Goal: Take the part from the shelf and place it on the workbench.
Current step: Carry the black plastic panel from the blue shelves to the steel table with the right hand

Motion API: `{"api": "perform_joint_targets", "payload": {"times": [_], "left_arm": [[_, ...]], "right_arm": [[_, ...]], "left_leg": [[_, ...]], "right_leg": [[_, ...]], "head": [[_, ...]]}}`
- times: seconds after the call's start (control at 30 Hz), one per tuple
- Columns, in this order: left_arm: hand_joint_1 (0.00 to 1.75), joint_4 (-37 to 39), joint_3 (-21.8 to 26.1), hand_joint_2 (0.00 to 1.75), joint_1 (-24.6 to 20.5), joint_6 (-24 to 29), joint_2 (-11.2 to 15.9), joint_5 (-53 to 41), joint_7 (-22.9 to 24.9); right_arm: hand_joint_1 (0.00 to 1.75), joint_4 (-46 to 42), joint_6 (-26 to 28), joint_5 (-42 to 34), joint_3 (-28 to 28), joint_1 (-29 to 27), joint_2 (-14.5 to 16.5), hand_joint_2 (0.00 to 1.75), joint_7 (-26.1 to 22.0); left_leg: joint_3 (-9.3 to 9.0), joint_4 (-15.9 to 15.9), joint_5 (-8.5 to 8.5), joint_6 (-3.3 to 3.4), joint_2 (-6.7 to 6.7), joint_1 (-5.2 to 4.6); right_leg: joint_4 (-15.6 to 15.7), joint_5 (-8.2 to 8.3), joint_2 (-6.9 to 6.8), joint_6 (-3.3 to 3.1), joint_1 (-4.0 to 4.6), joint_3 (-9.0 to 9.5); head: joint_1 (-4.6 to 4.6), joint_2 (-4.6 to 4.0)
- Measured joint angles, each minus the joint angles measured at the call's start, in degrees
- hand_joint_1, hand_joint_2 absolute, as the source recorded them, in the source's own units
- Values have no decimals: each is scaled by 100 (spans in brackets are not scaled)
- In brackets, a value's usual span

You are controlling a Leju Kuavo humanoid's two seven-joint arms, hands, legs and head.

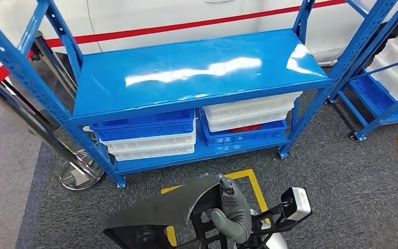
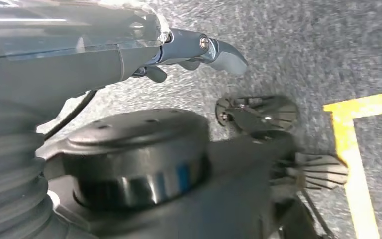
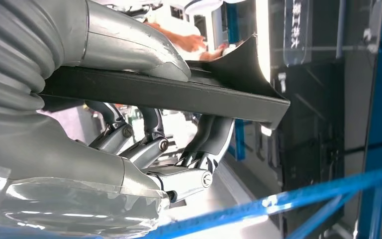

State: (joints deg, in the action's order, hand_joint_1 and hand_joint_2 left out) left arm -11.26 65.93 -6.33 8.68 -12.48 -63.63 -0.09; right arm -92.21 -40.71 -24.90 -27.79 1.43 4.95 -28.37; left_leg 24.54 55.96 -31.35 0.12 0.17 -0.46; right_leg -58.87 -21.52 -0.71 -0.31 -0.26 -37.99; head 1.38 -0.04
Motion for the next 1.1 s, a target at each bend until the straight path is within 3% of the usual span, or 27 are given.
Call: {"api": "perform_joint_targets", "payload": {"times": [0.07, 0.1, 0.13, 0.2, 0.23, 0.27, 0.3, 0.37, 0.43, 0.47, 0.5, 0.57, 0.63, 0.7, 0.73, 0.77, 0.8, 0.83, 0.9, 0.97, 1.0, 1.07, 1.1], "left_arm": [[0, 1, -4, 175, 11, -5, -1, -2, -14], [0, 1, -7, 175, 19, -8, 1, -2, -16], [0, 1, -9, 175, 25, -10, 2, -2, -18], [0, 0, -14, 175, 23, -14, 4, -3, -19], [0, 0, -16, 175, 23, -15, 4, -4, -20], [0, 0, -18, 175, 23, -15, 4, -4, -20], [0, 0, -21, 175, 23, -15, 4, -4, -21], [0, 0, -26, 175, 23, -15, 4, -8, -26], [0, 0, -33, 175, 24, -15, 4, -16, -42], [0, 0, -36, 175, 24, -15, 5, -19, -53], [0, 0, -38, 175, 25, -15, 8, -21, -67], [0, 0, -39, 175, 33, -15, 21, -21, -93], [0, 0, -39, 175, 39, -17, 34, -20, -108], [0, 0, -38, 175, 28, -19, 40, -19, -109], [0, 0, -38, 175, 21, -19, 43, -19, -105], [0, 0, -38, 175, 16, -17, 46, -18, -101], [0, 0, -38, 175, 13, -12, 48, -16, -92], [0, 0, -38, 175, 13, -6, 51, -14, -85], [0, 0, -38, 175, 12, 8, 63, -11, -75], [0, 0, -39, 175, 3, 16, 77, -11, -80], [0, 0, -39, 175, 0, 18, 83, -12, -86], [0, 0, -40, 175, 9, 20, 85, -16, -99], [0, 0, -40, 175, 14, 20, 85, -20, -103]], "right_arm": [[175, 0, -50, 38, 10, -5, 4, 175, -54], [175, 0, -69, 51, 16, -10, 5, 175, -76], [175, 0, -81, 58, 23, -15, 6, 175, -92], [175, 0, -89, 62, 33, -23, 5, 175, -99], [175, 0, -88, 63, 35, -27, 5, 175, -98], [175, 1, -89, 64, 36, -30, 4, 175, -99], [175, 1, -93, 66, 37, -32, 4, 175, -102], [175, -4, -135, 84, 40, -32, 5, 175, -147], [175, -57, -233, 121, 56, -31, 16, 175, -249], [175, -108, -293, 138, 75, -30, 26, 175, -311], [175, -170, -345, 151, 98, -29, 36, 175, -363], [175, -284, -411, 182, 148, -18, 47, 175, -442], [175, -373, -438, 212, 194, 22, 57, 175, -497], [175, -465, -460, 222, 235, 86, 78, 175, -538], [175, -511, -468, 223, 253, 116, 86, 175, -552], [175, -552, -474, 222, 271, 144, 91, 175, -568], [175, -587, -478, 218, 290, 170, 93, 175, -583], [175, -618, -480, 212, 310, 198, 93, 175, -592], [175, -677, -496, 190, 349, 270, 94, 175, -602], [175, -733, -521, 169, 380, 345, 95, 175, -607], [175, -752, -531, 163, 393, 371, 96, 175, -607], [175, -772, -535, 161, 412, 397, 95, 175, -608], [175, -780, -531, 161, 423, 403, 95, 175, -608]], "left_leg": [[53, -64, 86, 70, 11, 12], [101, -85, 157, 113, 26, 23], [164, -103, 235, 153, 45, 33], [326, -88, 370, 200, 66, 17], [415, -74, 433, 204, 71, 7], [508, -55, 494, 200, 74, 2], [607, -27, 549, 190, 76, -1], [802, 58, 634, 162, 74, -1], [943, 164, 686, 120, 66, -18], [986, 203, 715, 90, 63, -24], [1018, 223, 750, 57, 62, -25], [1078, 253, 782, -16, 56, -10], [1195, 489, 486, -78, 34, 7], [1364, 1104, -74, -119, 23, 29], [1425, 1454, -264, -131, 23, 37], [1433, 1710, -323, -135, 22, 42], [1367, 1802, -252, -129, 22, 45], [1208, 1692, -90, -114, 22, 46], [679, 999, 161, -52, 18, 32], [208, 238, 137, 11, 12, -2], [108, 30, 95, 35, 8, -23], [123, -101, 167, 71, 16, -24], [156, -135, 238, 103, 25, -13]], "right_leg": [[9, 54, -6, 71, -4, -34], [-73, -67, 6, 98, -5, -78], [-264, -298, 19, 120, -8, -148], [-937, -900, 36, 144, -27, -321], [-1289, -1068, 37, 153, -33, -380], [-1538, -1085, 38, 157, -37, -387], [-1616, -970, 38, 158, -41, -312], [-1202, -669, 38, 139, -48, 133], [-405, -716, 40, 97, -34, 722], [-125, -813, 42, 71, -21, 898], [25, -881, 45, 39, -5, 966], [81, -826, 38, -46, -8, 906], [102, -704, 22, -139, -23, 791], [96, -583, 14, -185, -16, 641], [90, -523, 11, -190, -7, 560], [80, -464, 8, -190, 1, 476], [67, -409, 5, -188, 7, 393], [52, -359, 5, -184, 12, 314], [24, -266, 12, -162, 18, 187], [19, -166, 8, -110, 15, 110], [32, -111, -1, -76, 7, 85], [61, -23, -11, -5, -4, 51], [25, -82, -3, 25, -5, 19]], "head": [[-2, 0], [-6, 0], [-8, 0], [-13, 0], [-13, 0], [-13, 0], [-12, 0], [-11, 0], [-9, 0], [-8, 0], [-7, 0], [-7, 0], [0, 0], [8, 0], [8, 0], [7, 0], [8, 0], [7, 0], [8, 0], [6, -1], [5, -1], [4, -1], [3, 0]]}}
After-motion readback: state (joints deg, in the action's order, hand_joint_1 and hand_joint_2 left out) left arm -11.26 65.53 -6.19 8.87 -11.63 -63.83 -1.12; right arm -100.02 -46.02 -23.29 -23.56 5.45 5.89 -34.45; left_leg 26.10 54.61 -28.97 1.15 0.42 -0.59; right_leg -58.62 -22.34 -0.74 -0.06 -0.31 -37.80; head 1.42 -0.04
